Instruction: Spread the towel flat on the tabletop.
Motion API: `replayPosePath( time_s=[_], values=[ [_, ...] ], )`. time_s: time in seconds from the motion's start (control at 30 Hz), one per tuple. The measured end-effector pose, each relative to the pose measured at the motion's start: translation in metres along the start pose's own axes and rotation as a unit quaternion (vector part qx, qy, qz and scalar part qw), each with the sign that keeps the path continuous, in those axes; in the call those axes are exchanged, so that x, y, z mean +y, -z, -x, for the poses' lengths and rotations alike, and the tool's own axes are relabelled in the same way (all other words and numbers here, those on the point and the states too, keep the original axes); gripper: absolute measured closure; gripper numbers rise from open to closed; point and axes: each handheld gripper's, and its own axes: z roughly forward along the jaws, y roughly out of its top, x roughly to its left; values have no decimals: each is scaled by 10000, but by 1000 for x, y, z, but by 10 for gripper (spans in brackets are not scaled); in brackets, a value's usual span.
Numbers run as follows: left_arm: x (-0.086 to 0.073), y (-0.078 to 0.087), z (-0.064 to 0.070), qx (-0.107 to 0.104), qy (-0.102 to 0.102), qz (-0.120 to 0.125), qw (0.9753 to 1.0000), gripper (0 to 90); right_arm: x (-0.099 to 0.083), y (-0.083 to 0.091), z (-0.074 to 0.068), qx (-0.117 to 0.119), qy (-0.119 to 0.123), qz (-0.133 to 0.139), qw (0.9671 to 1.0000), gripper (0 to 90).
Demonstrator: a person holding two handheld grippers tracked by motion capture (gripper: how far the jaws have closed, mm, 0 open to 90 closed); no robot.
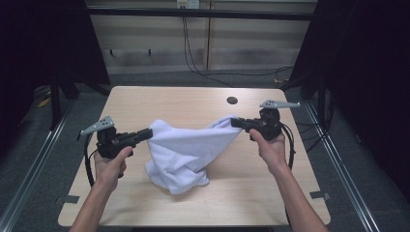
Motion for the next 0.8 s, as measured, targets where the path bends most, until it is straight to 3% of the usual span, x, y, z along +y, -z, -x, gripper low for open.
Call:
replayPosePath(
  time_s=[0.07,0.2,0.27,0.37,0.4,0.43,0.47,0.57,0.7,0.73,0.8],
  values=[
    [13,1,3,83,-190,6,9998,878,11,-1,-3,-116,-7,11,9999,876],
    [41,5,7,153,-353,169,9991,879,29,0,0,-22,-12,207,9998,877],
    [55,5,8,317,-538,212,9978,879,40,1,2,12,-58,294,9996,876],
    [75,1,7,446,-547,392,9967,879,58,-1,3,-25,-122,415,9991,877],
    [91,-1,5,521,-645,477,9954,879,73,-3,6,-126,-143,461,9988,877],
    [91,-1,5,521,-645,477,9954,879,73,-3,6,-126,-143,461,9988,877],
    [101,-2,5,612,-690,553,9942,879,80,-3,8,-179,-154,487,9985,876],
    [130,-9,14,741,-915,757,9902,879,108,-5,14,-422,-123,578,9974,877],
    [149,-12,18,729,-1012,914,9880,879,123,-5,22,-581,-90,593,9965,876],
    [161,-12,23,767,-1128,951,9861,879,134,0,25,-544,40,803,9953,874],
    [165,-12,26,732,-1211,978,9851,879,140,3,26,-541,169,938,9940,874]
  ],
)
